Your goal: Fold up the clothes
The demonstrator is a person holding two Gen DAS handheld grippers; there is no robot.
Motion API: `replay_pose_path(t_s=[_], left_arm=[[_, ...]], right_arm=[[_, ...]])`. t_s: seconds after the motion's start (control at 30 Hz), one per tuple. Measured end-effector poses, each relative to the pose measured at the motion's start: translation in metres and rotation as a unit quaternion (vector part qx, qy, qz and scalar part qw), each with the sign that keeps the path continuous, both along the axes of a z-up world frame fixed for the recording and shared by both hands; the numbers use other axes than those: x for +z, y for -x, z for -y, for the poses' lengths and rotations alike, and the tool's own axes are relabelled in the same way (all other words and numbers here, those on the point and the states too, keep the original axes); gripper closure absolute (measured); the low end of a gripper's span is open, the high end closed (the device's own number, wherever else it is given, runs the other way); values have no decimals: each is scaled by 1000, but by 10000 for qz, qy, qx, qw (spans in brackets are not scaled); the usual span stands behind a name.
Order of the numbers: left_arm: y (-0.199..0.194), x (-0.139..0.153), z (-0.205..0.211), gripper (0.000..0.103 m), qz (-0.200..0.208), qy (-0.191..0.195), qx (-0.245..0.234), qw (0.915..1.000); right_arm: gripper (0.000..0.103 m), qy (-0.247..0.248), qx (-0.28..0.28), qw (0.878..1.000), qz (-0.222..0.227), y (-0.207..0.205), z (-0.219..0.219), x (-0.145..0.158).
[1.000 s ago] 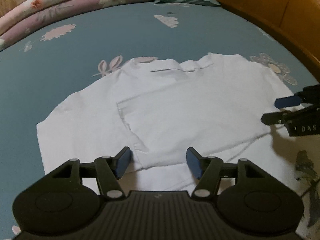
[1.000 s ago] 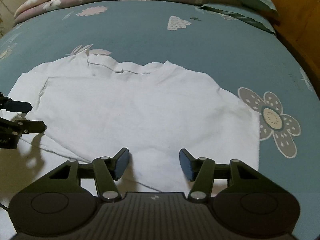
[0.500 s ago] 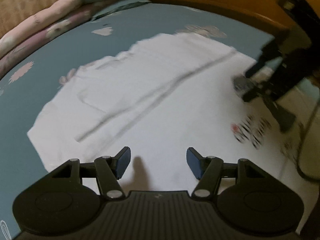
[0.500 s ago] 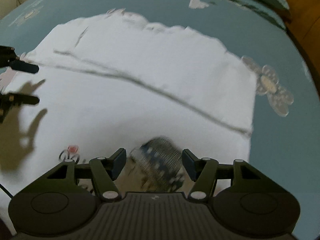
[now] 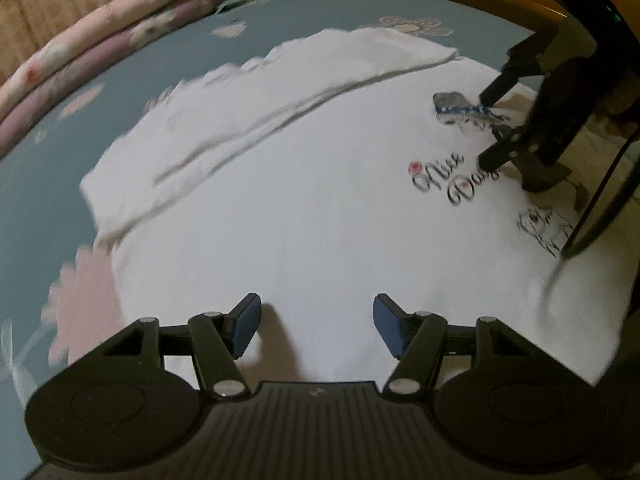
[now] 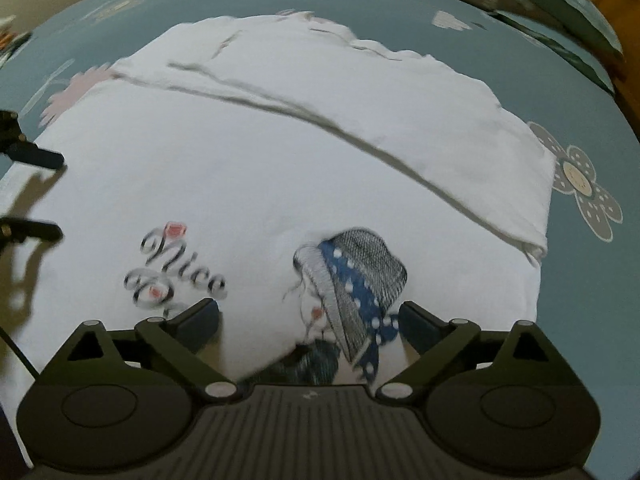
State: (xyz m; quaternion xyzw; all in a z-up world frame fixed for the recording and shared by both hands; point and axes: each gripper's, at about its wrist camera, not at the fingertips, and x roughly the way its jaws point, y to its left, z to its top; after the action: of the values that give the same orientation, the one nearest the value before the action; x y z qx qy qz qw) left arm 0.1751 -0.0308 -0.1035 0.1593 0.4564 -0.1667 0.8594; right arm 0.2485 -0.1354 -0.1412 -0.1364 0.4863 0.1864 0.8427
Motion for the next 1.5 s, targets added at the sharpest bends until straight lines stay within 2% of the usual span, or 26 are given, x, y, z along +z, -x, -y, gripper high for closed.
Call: replay_pose_path(t_s=[0.17,0.3,0.47,0.57,0.63,0.7,0.8,0.87,0.97,1.03,1.13,1.27,1.33,1.5], left_arm=[[32,-1,-9,34,-511,-77,126,9986],[44,7,-9,34,-686,-210,51,9974],[30,18,12,32,-268,-160,-497,9983],[22,12,28,32,-105,-106,-1014,9947],[25,4,35,32,-67,-167,-1339,9908],[30,-3,34,32,-195,-175,-1377,9901],[41,-1,21,30,-347,-65,-1187,9923],[50,-1,14,30,-524,-79,-1140,9921],[60,4,12,30,-729,-198,-1262,9891],[65,11,19,30,-642,-280,-1476,9866],[65,20,33,30,-271,-221,-1803,9830],[55,12,59,30,5,-173,-2128,9769],[53,6,69,30,29,-136,-2259,9740],[57,-3,67,30,-177,-112,-2379,9711]], right_arm=[[2,122,267,9995,-119,20,8,0],[1,314,589,9976,-201,35,8,4],[2,376,1185,9922,7,49,-10,18],[2,256,1639,9861,94,53,-33,17],[2,171,2017,9792,143,59,-49,13],[2,227,2320,9724,92,71,-59,6],[2,239,2287,9732,96,83,-53,3],[1,193,2089,9777,-85,85,-45,3],[0,257,2007,9789,-275,93,-39,5],[0,404,2201,9743,-250,101,-40,9],[0,499,2566,9652,14,112,-46,18],[0,426,2775,9594,279,116,-67,21],[0,395,2806,9585,321,118,-75,15],[0,515,2807,9584,18,136,-65,-1]])
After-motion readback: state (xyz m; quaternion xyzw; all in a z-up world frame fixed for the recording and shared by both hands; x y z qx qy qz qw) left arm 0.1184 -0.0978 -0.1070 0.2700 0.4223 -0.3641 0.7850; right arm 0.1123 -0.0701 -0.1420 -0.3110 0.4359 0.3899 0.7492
